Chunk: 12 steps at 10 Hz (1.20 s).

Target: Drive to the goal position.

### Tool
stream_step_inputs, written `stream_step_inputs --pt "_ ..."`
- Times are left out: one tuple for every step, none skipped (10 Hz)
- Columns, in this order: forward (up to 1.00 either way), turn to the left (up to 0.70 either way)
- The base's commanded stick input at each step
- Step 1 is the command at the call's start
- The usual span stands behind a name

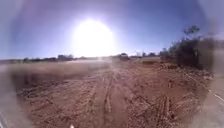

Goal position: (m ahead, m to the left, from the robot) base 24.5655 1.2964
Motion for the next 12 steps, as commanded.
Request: stream_step_inputs --pt "0.50 -0.02" --pt "0.50 0.00" --pt "0.50 -0.20" --pt "0.50 -0.43" --pt "0.50 -0.28" --pt "0.50 0.00" --pt "0.50 0.00" --pt "0.50 0.00" --pt "0.50 0.00" --pt "0.50 0.00" --pt "0.50 0.00" --pt "0.50 0.00"
